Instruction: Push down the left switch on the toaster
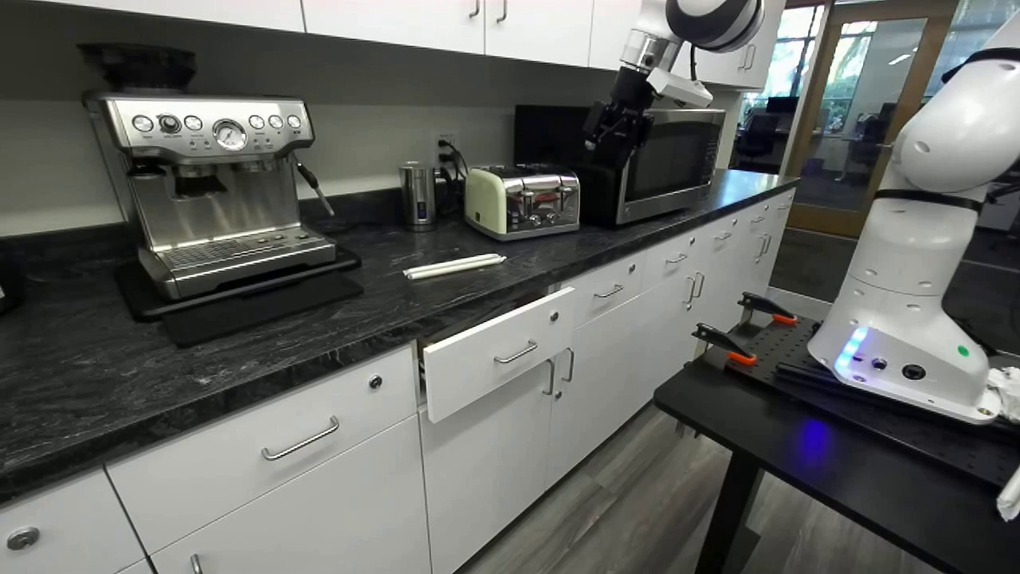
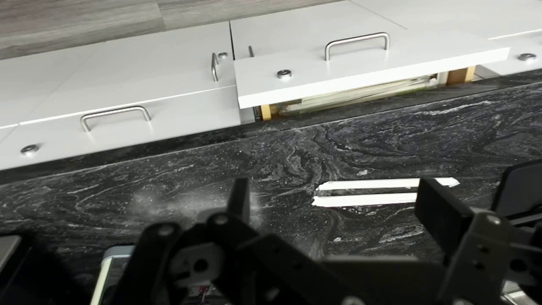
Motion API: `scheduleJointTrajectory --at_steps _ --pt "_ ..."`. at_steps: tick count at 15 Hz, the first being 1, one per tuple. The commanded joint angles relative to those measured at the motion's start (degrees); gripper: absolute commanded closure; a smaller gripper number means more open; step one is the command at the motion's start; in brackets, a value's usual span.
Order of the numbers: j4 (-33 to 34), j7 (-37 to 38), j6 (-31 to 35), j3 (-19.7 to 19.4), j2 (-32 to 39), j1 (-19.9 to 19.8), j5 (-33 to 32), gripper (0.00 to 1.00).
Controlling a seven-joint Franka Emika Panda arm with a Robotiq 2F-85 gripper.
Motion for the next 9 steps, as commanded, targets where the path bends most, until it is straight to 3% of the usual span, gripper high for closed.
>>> scheduleJointTrajectory --at_steps 1,3,5,9 --pt "5.7 -0.2 -1.1 -0.4 6.9 -3.3 -5.5 0.0" --pt "8.7 -0.8 -1.3 -1.2 10.4 -4.0 -7.1 0.0" --pt "11.6 -1.2 -1.1 -2.2 13.5 -4.1 -7.4 0.26" --pt "16.1 -0.3 0.5 -3.4 17.7 -4.1 -7.9 0.58"
